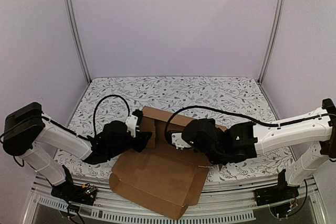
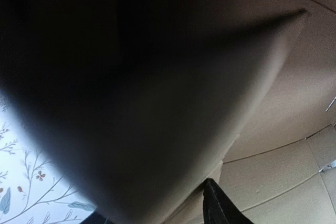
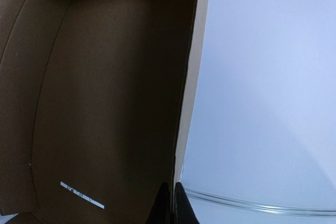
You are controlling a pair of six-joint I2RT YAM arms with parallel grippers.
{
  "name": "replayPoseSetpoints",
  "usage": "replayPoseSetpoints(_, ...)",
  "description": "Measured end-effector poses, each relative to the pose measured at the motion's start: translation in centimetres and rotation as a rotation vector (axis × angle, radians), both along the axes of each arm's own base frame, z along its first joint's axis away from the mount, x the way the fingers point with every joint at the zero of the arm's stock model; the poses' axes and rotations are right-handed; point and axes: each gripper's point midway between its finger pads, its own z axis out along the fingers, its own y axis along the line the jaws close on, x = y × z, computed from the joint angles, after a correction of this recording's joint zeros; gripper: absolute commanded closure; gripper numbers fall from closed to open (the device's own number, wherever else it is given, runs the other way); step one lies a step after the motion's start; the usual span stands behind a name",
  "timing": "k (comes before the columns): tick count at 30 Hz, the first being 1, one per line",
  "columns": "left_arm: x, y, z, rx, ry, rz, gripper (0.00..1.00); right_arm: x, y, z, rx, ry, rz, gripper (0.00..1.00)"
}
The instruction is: Fold the paper box
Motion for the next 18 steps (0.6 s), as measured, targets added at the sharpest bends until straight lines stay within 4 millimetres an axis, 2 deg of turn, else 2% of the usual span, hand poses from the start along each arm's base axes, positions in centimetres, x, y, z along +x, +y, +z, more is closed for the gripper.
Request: replayPoseSetpoints(18,0.7,-1.2,-0.3,-0.046,-0.171,-0.048,0.47,1.1,-1.1,-0.1,0.053,0.049,-0.053,1.0)
